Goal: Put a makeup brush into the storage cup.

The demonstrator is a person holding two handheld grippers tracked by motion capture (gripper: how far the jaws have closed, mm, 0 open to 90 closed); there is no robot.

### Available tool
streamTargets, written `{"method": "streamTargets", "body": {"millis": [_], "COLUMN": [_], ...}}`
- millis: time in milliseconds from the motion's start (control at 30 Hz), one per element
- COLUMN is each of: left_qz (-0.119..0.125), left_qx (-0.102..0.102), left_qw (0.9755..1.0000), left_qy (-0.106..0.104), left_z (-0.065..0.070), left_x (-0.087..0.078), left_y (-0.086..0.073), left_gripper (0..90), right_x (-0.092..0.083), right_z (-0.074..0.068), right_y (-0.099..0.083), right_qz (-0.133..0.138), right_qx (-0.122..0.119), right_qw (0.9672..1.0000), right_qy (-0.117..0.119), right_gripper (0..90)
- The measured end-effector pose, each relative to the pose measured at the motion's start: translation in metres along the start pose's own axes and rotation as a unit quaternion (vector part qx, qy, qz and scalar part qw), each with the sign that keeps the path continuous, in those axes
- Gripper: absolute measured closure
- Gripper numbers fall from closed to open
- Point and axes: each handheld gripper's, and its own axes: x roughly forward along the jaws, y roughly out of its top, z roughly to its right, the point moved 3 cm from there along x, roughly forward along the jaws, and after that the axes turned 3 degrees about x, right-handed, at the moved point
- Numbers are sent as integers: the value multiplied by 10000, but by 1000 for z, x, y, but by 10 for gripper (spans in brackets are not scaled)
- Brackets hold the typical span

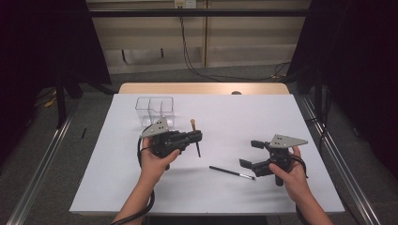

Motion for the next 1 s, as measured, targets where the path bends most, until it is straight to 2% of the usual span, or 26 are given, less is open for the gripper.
{"method": "streamTargets", "body": {"millis": [1000], "left_qz": [-19], "left_qx": [-14], "left_qw": [10000], "left_qy": [97], "left_z": [-2], "left_x": [-5], "left_y": [3], "left_gripper": [834], "right_x": [-26], "right_z": [12], "right_y": [-13], "right_qz": [0], "right_qx": [-38], "right_qw": [9996], "right_qy": [-282], "right_gripper": [62]}}
